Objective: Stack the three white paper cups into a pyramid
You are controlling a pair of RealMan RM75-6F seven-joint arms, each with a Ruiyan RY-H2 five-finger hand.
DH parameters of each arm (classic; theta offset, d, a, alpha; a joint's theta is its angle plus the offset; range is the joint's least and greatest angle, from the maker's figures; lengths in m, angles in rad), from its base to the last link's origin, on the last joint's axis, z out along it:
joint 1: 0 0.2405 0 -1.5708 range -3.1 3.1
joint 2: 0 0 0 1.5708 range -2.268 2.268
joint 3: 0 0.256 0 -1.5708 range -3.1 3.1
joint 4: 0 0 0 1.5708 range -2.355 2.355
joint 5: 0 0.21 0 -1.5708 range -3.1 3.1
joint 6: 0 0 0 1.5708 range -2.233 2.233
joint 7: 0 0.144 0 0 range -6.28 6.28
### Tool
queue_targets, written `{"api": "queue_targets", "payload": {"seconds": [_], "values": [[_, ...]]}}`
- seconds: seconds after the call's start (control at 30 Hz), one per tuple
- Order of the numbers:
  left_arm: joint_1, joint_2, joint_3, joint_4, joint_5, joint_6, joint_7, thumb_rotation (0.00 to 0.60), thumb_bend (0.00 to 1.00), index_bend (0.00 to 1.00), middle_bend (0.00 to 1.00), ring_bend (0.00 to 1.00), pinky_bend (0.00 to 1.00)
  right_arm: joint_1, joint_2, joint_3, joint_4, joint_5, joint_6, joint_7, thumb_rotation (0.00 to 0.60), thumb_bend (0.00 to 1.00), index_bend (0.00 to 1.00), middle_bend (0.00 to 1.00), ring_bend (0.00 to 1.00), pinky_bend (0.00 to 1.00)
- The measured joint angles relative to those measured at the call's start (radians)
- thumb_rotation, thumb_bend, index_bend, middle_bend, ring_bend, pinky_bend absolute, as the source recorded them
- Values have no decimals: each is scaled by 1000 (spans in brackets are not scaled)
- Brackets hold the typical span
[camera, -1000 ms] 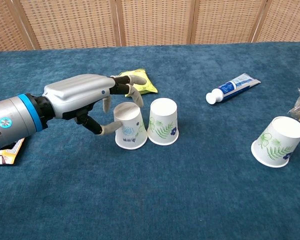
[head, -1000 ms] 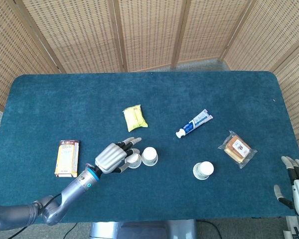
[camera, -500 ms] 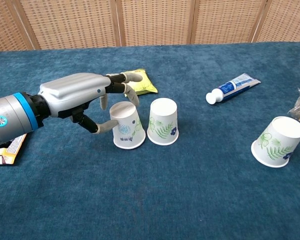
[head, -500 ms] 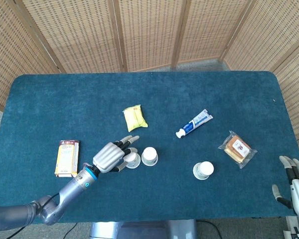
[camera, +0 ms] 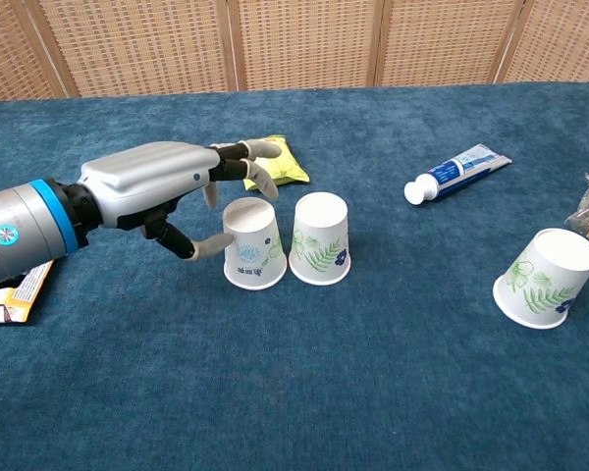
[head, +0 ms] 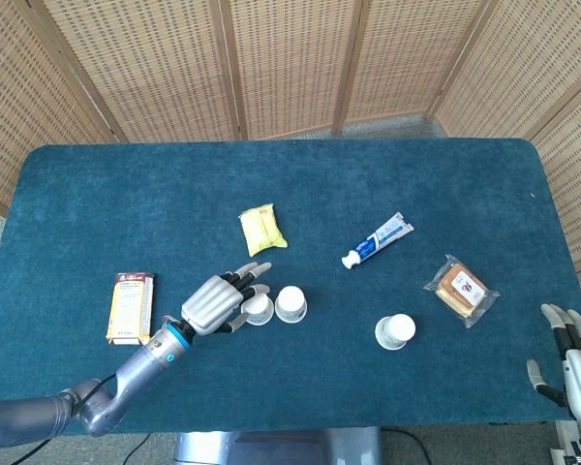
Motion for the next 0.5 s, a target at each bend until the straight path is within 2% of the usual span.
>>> {"api": "queue_targets", "payload": {"seconds": [0.17, 0.3, 0.5], "values": [[1, 7, 4, -10, -2, -4, 7, 600, 490, 102, 0, 0, 290, 0, 1, -1, -1, -3, 1, 1, 600, 452, 0, 0, 0, 0], [5, 21, 3, -23, 7, 13, 6, 600, 490, 1, 0, 0, 195, -1, 3, -2, -3, -4, 1, 0, 600, 450, 0, 0, 0, 0], [12, 77, -4, -88, 20, 39, 9, 600, 491, 0, 0, 0, 120, 4, 10, -2, -14, -5, -8, -2, 600, 451, 0, 0, 0, 0]]}}
